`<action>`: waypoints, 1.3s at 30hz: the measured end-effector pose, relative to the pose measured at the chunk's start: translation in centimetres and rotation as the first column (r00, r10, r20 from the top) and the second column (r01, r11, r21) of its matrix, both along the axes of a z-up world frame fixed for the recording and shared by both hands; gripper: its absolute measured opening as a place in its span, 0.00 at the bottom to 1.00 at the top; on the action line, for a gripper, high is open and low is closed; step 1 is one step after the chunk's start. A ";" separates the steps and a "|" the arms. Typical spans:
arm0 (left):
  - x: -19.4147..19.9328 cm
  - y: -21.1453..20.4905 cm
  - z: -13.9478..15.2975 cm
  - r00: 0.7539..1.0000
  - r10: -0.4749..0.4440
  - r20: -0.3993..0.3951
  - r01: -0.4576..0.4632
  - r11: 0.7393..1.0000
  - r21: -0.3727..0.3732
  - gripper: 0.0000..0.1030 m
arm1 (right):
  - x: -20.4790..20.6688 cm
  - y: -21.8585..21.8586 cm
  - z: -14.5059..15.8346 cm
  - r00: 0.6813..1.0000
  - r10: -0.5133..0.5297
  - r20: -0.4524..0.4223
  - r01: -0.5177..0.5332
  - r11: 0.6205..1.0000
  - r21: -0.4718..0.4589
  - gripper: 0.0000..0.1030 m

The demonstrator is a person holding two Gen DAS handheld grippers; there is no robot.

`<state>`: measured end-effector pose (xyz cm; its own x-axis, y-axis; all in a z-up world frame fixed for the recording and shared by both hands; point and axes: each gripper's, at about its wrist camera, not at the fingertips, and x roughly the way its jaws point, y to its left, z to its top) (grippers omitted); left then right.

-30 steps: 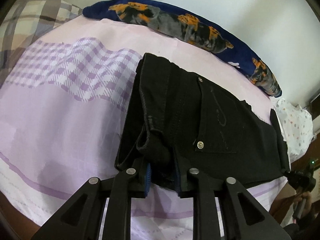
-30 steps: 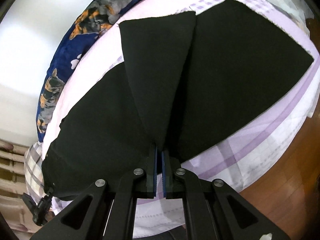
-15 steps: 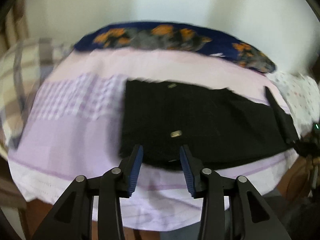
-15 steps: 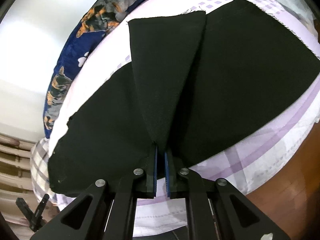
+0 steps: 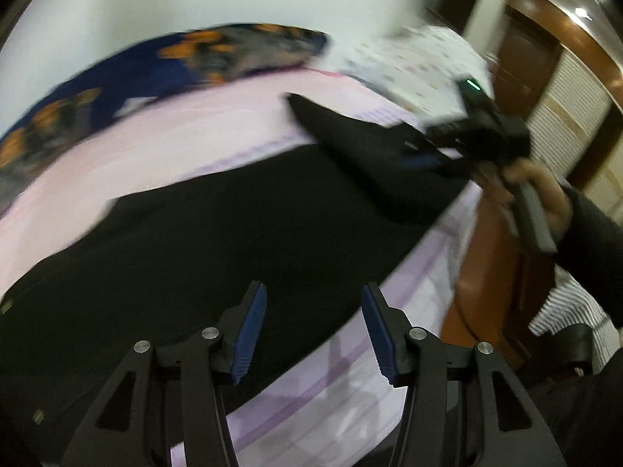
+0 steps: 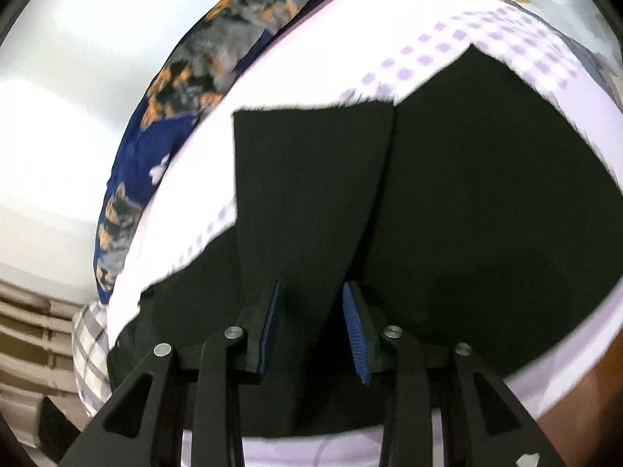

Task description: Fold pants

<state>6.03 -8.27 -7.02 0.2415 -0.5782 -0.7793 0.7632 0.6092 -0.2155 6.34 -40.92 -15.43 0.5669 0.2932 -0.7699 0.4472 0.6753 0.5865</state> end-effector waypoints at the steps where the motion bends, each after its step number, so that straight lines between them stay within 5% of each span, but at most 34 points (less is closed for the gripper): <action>1: 0.0 -1.2 -0.3 1.000 -0.024 -0.011 0.024 1.000 0.005 0.51 | 0.6 -0.9 -0.5 1.000 -0.008 -0.005 0.008 1.000 0.012 0.30; 13: -1.7 -9.6 -3.1 0.979 -0.204 -0.009 0.204 0.974 0.096 0.51 | 5.0 -7.5 -1.9 0.995 -0.099 0.022 0.098 0.993 0.060 0.29; 22: -0.5 -11.2 -4.3 0.985 -0.166 -0.051 0.169 0.984 0.059 0.45 | 7.6 -8.4 -1.6 0.999 -0.042 -0.001 0.042 0.999 0.001 0.06; 26: -0.3 -11.2 -4.4 0.985 -0.157 -0.067 0.159 0.987 0.031 0.29 | 7.1 -8.5 0.5 0.997 -0.049 0.056 0.048 0.999 0.021 0.06; 34: -0.5 -11.3 -3.8 0.990 -0.135 -0.030 0.135 0.991 0.002 0.26 | 4.5 -9.3 8.2 0.968 -0.105 0.229 0.089 0.993 0.080 0.05; 39: 0.1 -10.7 -3.2 0.994 -0.114 -0.004 0.113 0.993 -0.018 0.11 | 0.6 -9.7 10.9 0.952 -0.144 0.271 0.140 0.990 0.037 0.04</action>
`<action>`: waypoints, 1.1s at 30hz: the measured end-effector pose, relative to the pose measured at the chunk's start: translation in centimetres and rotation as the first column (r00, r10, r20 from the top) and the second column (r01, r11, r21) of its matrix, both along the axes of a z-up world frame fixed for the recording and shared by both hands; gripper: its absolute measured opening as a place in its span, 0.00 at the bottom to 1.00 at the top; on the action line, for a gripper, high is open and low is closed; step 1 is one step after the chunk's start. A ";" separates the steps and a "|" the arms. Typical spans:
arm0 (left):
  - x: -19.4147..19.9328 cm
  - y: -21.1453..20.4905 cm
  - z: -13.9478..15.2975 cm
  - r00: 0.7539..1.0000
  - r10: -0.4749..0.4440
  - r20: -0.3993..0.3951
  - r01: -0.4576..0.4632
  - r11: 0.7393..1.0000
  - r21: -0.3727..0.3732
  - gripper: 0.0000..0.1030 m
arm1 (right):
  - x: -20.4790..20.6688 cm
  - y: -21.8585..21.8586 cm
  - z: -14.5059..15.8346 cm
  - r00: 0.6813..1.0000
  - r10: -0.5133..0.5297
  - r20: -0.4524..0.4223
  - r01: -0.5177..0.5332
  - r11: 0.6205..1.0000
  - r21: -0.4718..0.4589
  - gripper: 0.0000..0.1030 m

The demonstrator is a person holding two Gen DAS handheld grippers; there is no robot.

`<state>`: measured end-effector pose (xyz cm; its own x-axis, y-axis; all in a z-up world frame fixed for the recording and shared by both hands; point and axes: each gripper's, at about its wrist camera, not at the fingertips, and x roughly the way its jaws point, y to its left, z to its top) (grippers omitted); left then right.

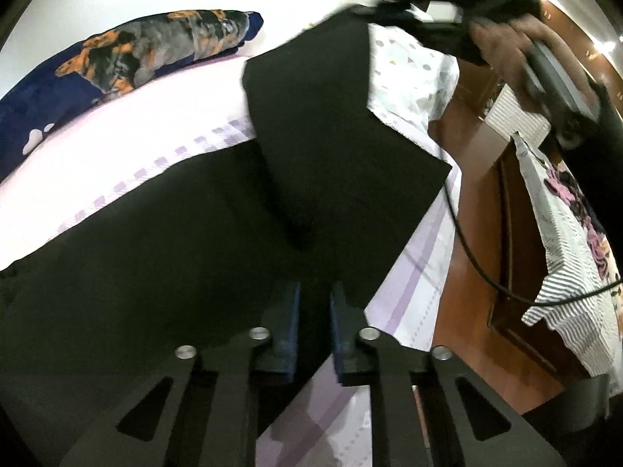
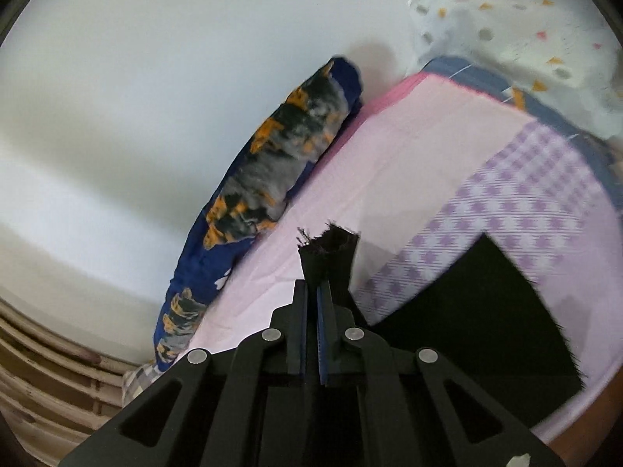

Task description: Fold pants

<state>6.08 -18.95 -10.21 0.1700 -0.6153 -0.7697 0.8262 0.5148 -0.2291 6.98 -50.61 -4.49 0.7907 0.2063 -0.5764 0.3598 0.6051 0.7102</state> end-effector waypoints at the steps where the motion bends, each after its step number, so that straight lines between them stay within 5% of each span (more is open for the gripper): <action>1: 0.1 0.1 0.0 1.000 0.002 -0.002 -0.002 1.000 -0.004 0.11 | -1.3 -0.2 0.1 1.000 -0.021 -0.001 0.021 1.000 -0.011 0.04; 5: 0.1 0.2 -0.1 1.000 -0.001 -0.001 0.001 1.000 -0.018 0.10 | -6.3 -1.4 -1.3 0.992 -0.123 -0.034 0.123 0.992 0.001 0.04; 13: -1.4 -1.0 -1.7 0.998 -0.044 0.043 0.041 0.997 0.058 0.10 | -12.9 -2.6 -8.6 0.943 -0.252 -0.215 0.265 0.963 0.035 0.03; 27: -2.1 -2.0 -2.7 0.994 -0.069 0.082 0.060 0.992 0.107 0.11 | -14.5 -2.2 -11.9 0.916 -0.289 -0.279 0.287 0.957 -0.050 0.03; 33: -1.3 -1.4 -2.3 1.000 -0.030 -0.008 0.030 0.998 0.059 0.27 | -15.2 -3.0 -12.1 0.885 -0.336 -0.323 0.306 0.942 -0.141 0.11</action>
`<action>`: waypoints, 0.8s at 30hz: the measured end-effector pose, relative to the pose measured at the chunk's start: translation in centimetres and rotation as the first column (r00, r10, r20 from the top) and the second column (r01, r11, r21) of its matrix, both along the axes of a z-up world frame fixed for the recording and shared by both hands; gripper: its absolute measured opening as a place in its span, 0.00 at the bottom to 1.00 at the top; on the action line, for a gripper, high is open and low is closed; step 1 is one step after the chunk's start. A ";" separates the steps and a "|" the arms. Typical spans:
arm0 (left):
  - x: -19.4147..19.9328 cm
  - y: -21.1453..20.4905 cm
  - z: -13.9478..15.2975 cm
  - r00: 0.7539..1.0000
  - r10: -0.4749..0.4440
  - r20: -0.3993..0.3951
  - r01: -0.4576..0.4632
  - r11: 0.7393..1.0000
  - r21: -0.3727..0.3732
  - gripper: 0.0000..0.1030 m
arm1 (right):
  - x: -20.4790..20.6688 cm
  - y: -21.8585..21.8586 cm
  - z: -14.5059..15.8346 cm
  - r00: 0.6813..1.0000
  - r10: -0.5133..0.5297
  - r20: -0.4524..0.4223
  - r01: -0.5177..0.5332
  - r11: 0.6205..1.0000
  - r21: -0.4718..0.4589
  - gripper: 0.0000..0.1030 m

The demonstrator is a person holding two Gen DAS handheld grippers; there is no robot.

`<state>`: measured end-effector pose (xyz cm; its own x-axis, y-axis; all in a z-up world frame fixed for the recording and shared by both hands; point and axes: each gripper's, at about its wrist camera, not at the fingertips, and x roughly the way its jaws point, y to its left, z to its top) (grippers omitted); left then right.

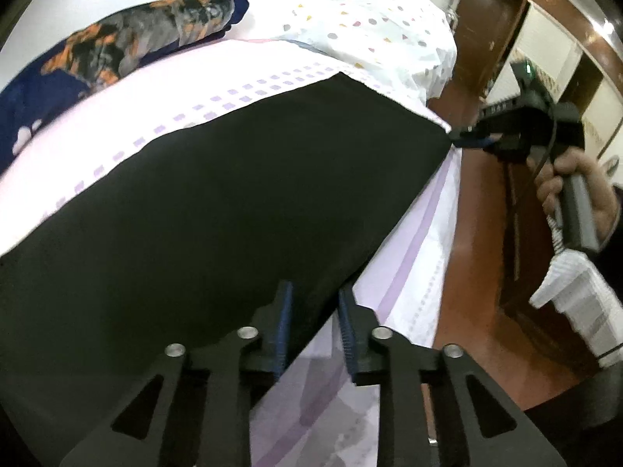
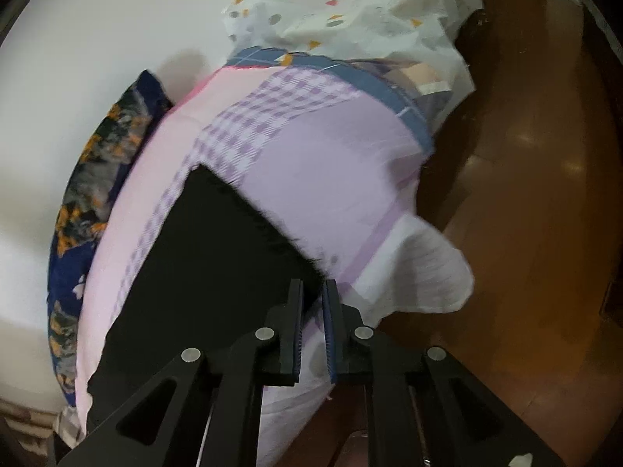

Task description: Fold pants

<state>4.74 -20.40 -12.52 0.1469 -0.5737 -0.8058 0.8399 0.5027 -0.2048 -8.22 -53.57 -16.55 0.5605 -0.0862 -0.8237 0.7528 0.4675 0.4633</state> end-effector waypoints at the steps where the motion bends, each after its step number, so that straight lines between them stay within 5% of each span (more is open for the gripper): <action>1: 0.1 0.1 0.2 1.000 0.007 -0.007 -0.007 1.000 -0.008 0.31 | -0.2 -0.2 0.0 1.000 0.000 0.005 0.000 1.000 0.006 0.11; 9: 3.1 4.9 3.5 0.983 0.186 0.005 -0.184 0.977 -0.109 0.41 | 0.6 0.0 3.5 1.000 0.007 0.025 -0.005 0.996 -0.090 0.13; 14: 6.9 11.5 4.4 0.902 0.427 0.064 -0.420 0.902 -0.106 0.43 | 6.0 4.1 6.5 0.972 0.225 0.071 -0.214 0.966 -0.144 0.24; 18: 8.8 17.2 4.7 0.809 0.576 0.120 -0.570 0.817 -0.086 0.43 | 12.3 10.5 7.6 0.878 0.474 0.067 -0.458 0.873 -0.171 0.28; 24: 9.3 24.4 3.8 0.705 0.697 0.135 -0.693 0.716 -0.078 0.43 | 21.8 22.3 7.4 0.616 0.785 0.060 -0.775 0.618 -0.130 0.37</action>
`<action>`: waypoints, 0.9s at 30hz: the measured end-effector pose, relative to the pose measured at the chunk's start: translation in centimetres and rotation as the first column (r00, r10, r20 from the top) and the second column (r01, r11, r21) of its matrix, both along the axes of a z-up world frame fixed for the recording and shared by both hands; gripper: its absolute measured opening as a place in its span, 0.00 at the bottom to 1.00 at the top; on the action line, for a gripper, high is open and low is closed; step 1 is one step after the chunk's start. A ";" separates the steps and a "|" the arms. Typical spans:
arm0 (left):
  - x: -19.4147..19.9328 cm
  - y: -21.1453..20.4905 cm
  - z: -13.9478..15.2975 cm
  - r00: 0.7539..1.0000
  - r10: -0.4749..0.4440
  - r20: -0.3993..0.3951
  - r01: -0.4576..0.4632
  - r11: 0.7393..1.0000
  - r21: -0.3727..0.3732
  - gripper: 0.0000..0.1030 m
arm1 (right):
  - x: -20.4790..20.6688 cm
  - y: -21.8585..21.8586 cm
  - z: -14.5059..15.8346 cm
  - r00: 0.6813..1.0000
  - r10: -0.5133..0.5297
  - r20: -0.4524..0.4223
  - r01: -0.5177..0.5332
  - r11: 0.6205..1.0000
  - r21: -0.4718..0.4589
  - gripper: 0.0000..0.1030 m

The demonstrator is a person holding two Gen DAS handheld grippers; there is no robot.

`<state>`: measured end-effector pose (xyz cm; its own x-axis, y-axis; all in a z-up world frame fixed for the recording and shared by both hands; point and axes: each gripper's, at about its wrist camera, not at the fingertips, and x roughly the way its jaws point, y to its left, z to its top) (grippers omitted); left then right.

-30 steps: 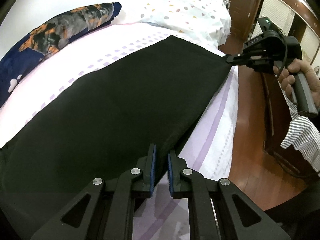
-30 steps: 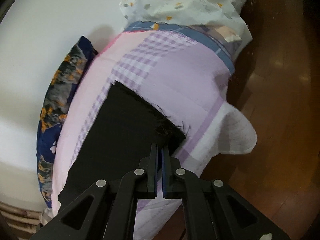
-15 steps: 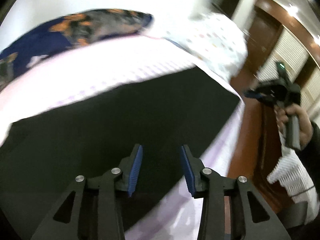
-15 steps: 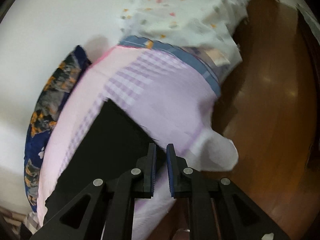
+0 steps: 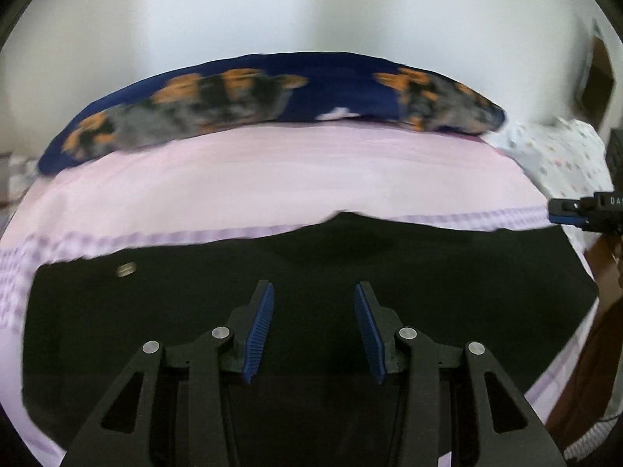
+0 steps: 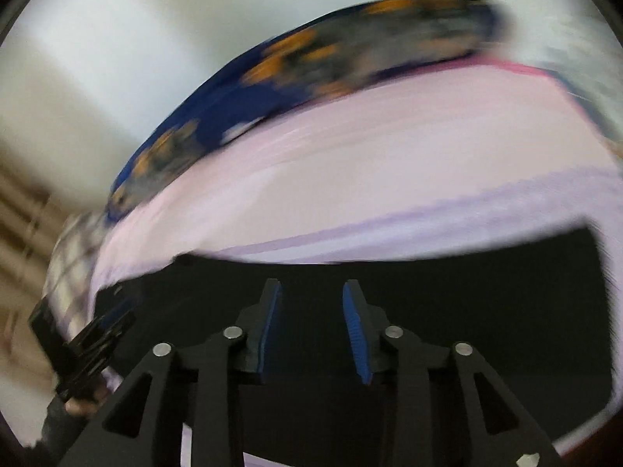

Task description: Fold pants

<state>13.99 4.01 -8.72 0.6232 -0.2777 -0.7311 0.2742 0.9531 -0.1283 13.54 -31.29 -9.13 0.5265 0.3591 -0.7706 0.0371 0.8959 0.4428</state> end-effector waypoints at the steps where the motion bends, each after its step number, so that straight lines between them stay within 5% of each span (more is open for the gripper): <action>1: 0.0 1.0 -0.2 1.000 0.019 -0.002 -0.019 1.000 -0.001 0.43 | 1.5 2.1 -0.2 0.998 0.069 -0.011 -0.069 0.998 0.014 0.40; 6: -0.1 5.5 -1.7 0.992 0.122 -0.038 -0.123 0.992 -0.014 0.43 | 7.7 11.6 -1.9 0.935 0.346 -0.072 -0.344 0.938 0.045 0.43; 17: -0.2 8.6 -3.2 0.991 0.129 -0.045 -0.131 0.990 -0.059 0.43 | 14.4 20.8 -6.7 0.821 0.535 -0.196 -0.540 0.841 0.034 0.42; 18: -0.1 8.8 -3.3 0.990 0.130 -0.046 -0.133 0.989 -0.072 0.43 | 14.5 21.0 -7.1 0.810 0.549 -0.207 -0.552 0.832 0.050 0.41; 19: -0.1 8.9 -3.3 0.990 0.130 -0.048 -0.134 0.988 -0.082 0.43 | 14.5 21.2 -7.1 0.805 0.559 -0.201 -0.560 0.827 0.056 0.18; 20: -0.2 9.1 -3.3 0.990 0.129 -0.050 -0.133 0.987 -0.093 0.43 | 14.6 21.6 -6.8 0.804 0.567 -0.182 -0.567 0.822 0.055 0.11; 27: -0.3 9.7 -3.9 0.993 0.112 -0.044 -0.117 0.985 -0.125 0.43 | 16.4 22.4 -6.9 0.815 0.551 -0.180 -0.560 0.828 -0.004 0.09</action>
